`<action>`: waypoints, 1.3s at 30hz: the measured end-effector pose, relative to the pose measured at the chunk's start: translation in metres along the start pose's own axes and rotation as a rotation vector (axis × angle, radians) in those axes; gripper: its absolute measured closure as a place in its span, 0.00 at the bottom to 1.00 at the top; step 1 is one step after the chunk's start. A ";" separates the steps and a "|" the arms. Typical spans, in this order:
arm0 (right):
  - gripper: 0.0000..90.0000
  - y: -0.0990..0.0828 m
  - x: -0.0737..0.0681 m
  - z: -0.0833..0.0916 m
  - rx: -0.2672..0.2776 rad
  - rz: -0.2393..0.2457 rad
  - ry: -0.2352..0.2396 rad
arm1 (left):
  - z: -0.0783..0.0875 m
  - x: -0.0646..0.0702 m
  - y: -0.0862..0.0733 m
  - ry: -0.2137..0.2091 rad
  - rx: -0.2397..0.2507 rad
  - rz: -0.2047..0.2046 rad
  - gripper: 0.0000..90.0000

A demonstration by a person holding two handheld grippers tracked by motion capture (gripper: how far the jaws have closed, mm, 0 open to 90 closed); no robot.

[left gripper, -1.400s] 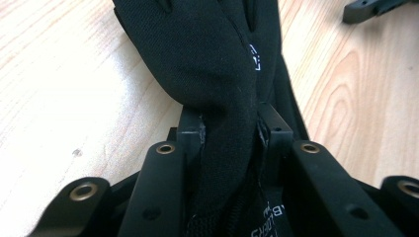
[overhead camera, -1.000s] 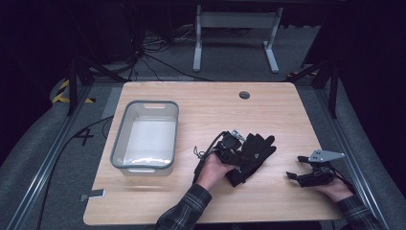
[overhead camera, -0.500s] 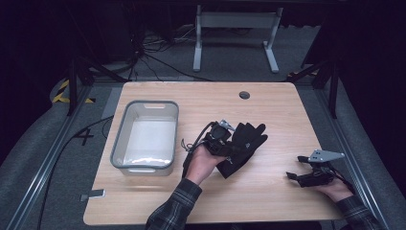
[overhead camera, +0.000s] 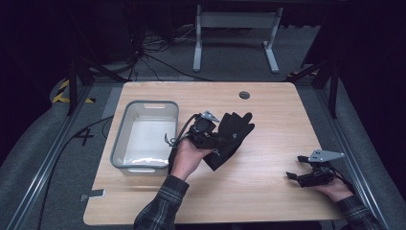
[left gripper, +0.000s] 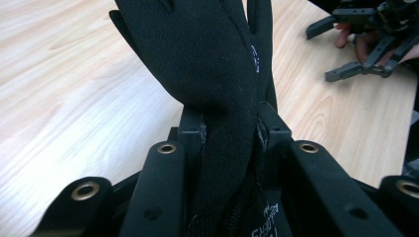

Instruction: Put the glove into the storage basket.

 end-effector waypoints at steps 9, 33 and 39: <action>0.15 0.000 0.000 0.000 0.000 0.000 0.000 | 0.031 -0.019 -0.011 0.045 0.035 0.034 0.79; 0.15 0.000 0.000 0.000 0.000 0.002 0.003 | 0.097 -0.067 -0.049 0.169 0.092 0.145 0.79; 0.15 0.000 0.000 0.000 0.000 0.002 0.002 | 0.111 -0.080 -0.063 0.208 0.102 0.181 0.79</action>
Point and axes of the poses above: each handheld gripper's, and its own axes: z roughly backward along the jaws, y roughly out of its top, x roughly to its right, the point moved 5 cm from there along -z, roughly forward along the jaws, and after that the axes turned 9 degrees about -x, right-handed, at the moved point
